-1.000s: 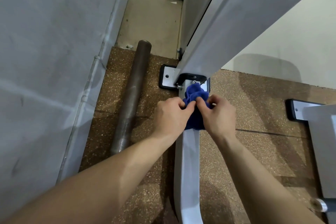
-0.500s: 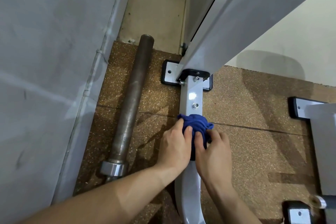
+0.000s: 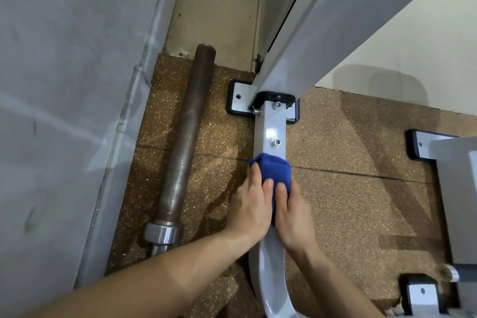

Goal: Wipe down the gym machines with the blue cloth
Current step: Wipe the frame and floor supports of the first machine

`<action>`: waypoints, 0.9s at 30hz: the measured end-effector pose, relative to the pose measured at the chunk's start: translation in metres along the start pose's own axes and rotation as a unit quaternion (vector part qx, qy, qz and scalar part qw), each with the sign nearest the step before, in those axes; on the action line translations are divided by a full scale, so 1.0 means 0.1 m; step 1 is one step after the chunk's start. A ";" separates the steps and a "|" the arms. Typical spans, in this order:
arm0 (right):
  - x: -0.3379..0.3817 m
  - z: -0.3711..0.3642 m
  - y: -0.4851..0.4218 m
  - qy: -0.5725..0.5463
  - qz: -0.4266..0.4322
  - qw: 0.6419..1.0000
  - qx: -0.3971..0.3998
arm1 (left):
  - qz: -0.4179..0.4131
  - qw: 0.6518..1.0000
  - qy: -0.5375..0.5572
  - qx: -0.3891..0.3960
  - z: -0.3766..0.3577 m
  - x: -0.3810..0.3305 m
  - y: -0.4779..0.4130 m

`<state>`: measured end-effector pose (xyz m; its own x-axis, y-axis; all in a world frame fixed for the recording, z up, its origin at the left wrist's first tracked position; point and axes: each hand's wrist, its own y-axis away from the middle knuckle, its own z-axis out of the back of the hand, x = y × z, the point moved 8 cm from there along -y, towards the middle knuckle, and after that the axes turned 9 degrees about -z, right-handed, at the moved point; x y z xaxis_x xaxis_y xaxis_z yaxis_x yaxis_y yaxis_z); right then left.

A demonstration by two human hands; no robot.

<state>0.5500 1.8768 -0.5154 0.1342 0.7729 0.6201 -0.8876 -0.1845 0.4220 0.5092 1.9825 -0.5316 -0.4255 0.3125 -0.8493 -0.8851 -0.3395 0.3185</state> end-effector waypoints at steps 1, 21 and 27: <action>-0.02 -0.01 0.03 -0.002 -0.002 1.000 0.007 | 0.003 1.000 0.007 0.004 -0.02 0.02 0.06; -0.02 -0.08 -0.29 -0.001 -0.002 0.999 0.050 | 0.036 0.997 0.048 -0.054 -0.07 0.21 -0.16; -0.21 -0.09 -0.17 0.043 0.012 0.998 0.043 | 0.023 0.997 0.058 -0.038 -0.17 0.34 0.19</action>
<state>0.5583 1.8687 -0.5414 0.0713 0.8161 0.5735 -0.8489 -0.2522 0.4645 0.4809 1.9715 -0.5618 -0.4372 0.1912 -0.8788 -0.8462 -0.4185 0.3299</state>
